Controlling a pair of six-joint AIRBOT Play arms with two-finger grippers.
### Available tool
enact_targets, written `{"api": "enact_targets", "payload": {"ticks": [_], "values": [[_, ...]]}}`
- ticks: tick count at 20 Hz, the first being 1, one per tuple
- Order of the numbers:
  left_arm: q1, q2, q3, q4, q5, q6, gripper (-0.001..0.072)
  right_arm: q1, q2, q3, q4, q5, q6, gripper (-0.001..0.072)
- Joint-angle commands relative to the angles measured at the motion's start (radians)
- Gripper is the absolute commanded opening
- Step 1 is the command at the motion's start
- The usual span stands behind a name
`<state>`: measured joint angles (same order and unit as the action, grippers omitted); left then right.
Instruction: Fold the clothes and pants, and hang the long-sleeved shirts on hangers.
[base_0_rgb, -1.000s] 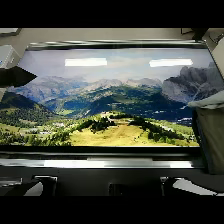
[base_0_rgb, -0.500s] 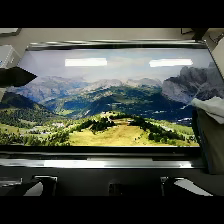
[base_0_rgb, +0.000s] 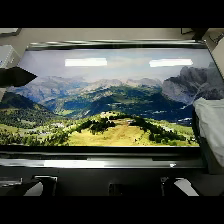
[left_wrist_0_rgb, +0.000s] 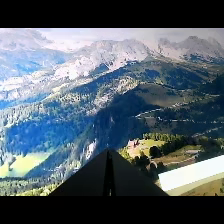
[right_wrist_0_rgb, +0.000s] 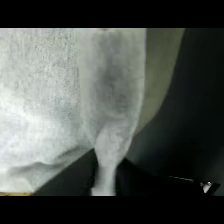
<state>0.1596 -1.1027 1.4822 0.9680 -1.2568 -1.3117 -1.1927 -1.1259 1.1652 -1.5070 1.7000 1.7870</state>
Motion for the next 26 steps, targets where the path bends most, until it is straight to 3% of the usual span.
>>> {"api": "enact_targets", "payload": {"ticks": [1, 2, 3, 5, 7, 9, 11, 13, 14, 15, 16, 17, 18, 20, 22, 23, 26], "values": [[0.001, 0.0, 0.0, 0.0, 0.003, -0.024, 0.0021, -0.001, 0.012, -0.081, -0.031, -0.086, -0.023, 0.0491], [-0.005, 0.0, 0.0, 0.0, 0.015, -0.024, 0.0021, -0.001, 0.012, -0.062, -0.021, -0.101, -0.068, 0.0693], [-0.01, 0.0, 0.0, -0.001, 0.037, -0.024, 0.0021, -0.001, 0.012, -0.02, -0.004, -0.114, -0.095, 0.0715], [-0.034, 0.0, 0.014, -0.014, 0.108, -0.023, 0.0021, 0.002, 0.012, 0.138, 0.127, -0.224, -0.133, 0.0715], [-0.069, -0.006, 0.067, 0.009, 0.228, -0.023, 0.0019, 0.038, 0.012, 0.329, 0.372, -0.475, -0.235, 0.0712], [-0.135, -0.042, 0.163, 0.211, 0.351, -0.062, 0.0018, 0.186, 0.012, 0.48, 0.496, -0.698, -0.326, 0.0704], [-0.206, -0.105, 0.213, 0.545, 0.407, -0.254, 0.0019, 0.424, 0.012, 0.523, 0.482, -0.772, -0.336, 0.0695], [-0.249, -0.177, 0.21, 0.737, 0.322, -0.353, 0.0036, 0.686, -0.024, 0.517, 0.383, -0.632, -0.28, 0.0694], [-0.251, -0.221, 0.21, 0.73, 0.224, -0.373, 0.0253, 0.811, -0.061, 0.496, 0.306, -0.528, -0.194, 0.0694], [-0.251, -0.273, 0.208, 0.695, 0.068, -0.436, 0.0701, 0.907, -0.105, 0.47, 0.251, -0.437, -0.123, 0.0693], [-0.25, -0.324, 0.206, 0.634, -0.097, -0.459, 0.0711, 0.991, -0.158, 0.439, 0.249, -0.344, -0.096, 0.0694], [-0.253, -0.371, 0.184, 0.554, -0.22, -0.397, 0.0711, 1.057, -0.207, 0.41, 0.27, -0.268, -0.097, 0.0695], [-0.264, -0.386, 0.138, 0.5, -0.26, -0.355, 0.0711, 1.116, -0.257, 0.39, 0.281, -0.187, -0.101, 0.0697], [-0.295, -0.32, 0.004, 0.51, -0.16, -0.367, 0.0711, 1.201, -0.32, 0.379, 0.265, -0.108, -0.098, 0.07], [-0.34, -0.214, -0.167, 0.6, -0.012, -0.47, 0.0711, 1.253, -0.335, 0.378, 0.249, -0.105, -0.105, 0.07], [-0.359, -0.183, -0.221, 0.633, 0.037, -0.476, 0.071, 1.273, -0.336, 0.378, 0.231, -0.105, -0.105, 0.07], [-0.373, -0.173, -0.252, 0.655, 0.054, -0.461, 0.0711, 1.287, -0.336, 0.378, 0.238, -0.105, -0.104, 0.0698]]}}
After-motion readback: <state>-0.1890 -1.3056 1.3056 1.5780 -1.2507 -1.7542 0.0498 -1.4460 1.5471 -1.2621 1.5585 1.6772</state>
